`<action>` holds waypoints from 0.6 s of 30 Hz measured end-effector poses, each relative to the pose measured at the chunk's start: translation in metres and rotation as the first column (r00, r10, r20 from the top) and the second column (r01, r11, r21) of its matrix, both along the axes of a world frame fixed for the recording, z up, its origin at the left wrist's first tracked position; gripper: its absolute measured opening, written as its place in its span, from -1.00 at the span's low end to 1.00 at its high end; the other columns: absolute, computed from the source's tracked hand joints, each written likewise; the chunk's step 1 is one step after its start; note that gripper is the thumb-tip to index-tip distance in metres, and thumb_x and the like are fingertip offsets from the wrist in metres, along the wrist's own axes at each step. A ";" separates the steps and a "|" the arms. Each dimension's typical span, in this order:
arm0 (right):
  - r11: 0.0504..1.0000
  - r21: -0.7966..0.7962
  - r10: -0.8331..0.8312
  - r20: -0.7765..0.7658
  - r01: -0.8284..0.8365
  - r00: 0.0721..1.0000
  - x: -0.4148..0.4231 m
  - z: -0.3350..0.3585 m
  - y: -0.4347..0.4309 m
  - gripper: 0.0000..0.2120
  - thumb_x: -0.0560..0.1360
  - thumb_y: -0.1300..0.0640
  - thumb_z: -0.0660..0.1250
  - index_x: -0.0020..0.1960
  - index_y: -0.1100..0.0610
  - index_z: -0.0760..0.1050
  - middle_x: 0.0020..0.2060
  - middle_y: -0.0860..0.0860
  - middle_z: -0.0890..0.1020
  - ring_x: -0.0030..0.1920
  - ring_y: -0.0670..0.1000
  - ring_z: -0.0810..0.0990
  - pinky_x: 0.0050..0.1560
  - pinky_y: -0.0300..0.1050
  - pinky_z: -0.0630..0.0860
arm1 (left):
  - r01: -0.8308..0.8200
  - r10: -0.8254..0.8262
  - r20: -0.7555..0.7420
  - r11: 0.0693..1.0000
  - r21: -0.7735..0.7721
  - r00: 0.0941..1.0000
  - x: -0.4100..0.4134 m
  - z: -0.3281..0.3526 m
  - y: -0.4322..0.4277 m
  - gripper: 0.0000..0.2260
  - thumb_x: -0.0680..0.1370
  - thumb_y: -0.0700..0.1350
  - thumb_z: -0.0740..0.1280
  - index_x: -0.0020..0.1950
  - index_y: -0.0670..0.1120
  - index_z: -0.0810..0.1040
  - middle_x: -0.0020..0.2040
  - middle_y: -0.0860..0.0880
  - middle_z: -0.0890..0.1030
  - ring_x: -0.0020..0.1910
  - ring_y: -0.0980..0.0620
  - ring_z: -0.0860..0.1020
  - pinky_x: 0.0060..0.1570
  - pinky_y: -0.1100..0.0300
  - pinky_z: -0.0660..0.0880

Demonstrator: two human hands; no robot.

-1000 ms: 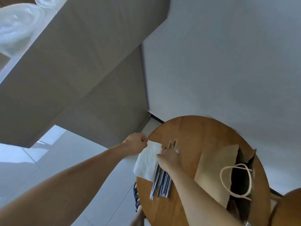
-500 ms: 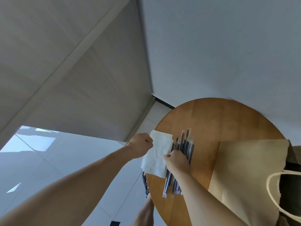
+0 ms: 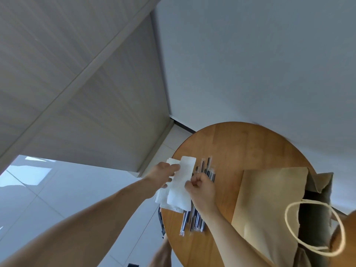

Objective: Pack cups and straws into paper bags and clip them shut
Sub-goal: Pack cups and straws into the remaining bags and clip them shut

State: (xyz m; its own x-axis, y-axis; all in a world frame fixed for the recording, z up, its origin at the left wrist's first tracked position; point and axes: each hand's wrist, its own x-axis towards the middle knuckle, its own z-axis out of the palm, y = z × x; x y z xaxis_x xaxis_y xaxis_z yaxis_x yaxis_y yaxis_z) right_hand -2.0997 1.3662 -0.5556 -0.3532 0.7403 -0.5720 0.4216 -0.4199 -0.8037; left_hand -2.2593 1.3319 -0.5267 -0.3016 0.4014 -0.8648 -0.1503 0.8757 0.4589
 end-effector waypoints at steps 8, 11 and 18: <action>0.982 0.045 -0.184 0.043 0.182 0.982 0.039 -0.019 0.003 -0.90 0.55 0.08 0.38 -0.07 0.11 0.54 -0.20 0.01 0.67 -0.18 0.00 0.66 -0.21 -0.08 0.60 | -0.192 0.180 0.153 0.979 0.070 0.972 0.021 -0.001 0.003 -0.79 0.55 -0.21 0.39 0.15 -0.27 0.58 0.12 -0.21 0.66 0.10 -0.19 0.63 0.21 -0.11 0.55; 0.992 0.124 -0.075 0.438 0.023 0.896 0.056 -0.041 0.001 -0.93 0.57 0.09 0.32 0.02 0.07 0.52 -0.18 -0.05 0.63 -0.20 -0.05 0.61 -0.16 -0.06 0.60 | -0.148 0.142 0.086 0.987 0.062 0.986 0.024 -0.002 0.005 -0.81 0.56 -0.20 0.37 0.12 -0.26 0.60 0.12 -0.21 0.65 0.12 -0.21 0.61 0.23 -0.15 0.53; 0.963 -0.023 0.193 0.754 -0.268 0.628 0.064 -0.061 -0.006 -0.92 0.49 0.02 0.34 -0.07 0.01 0.55 -0.32 -0.11 0.56 -0.38 -0.07 0.49 -0.39 -0.18 0.35 | -0.047 0.050 -0.054 0.998 0.052 0.997 0.026 -0.002 0.006 -0.83 0.57 -0.15 0.30 0.07 -0.22 0.56 0.09 -0.21 0.63 0.07 -0.22 0.60 0.10 -0.03 0.55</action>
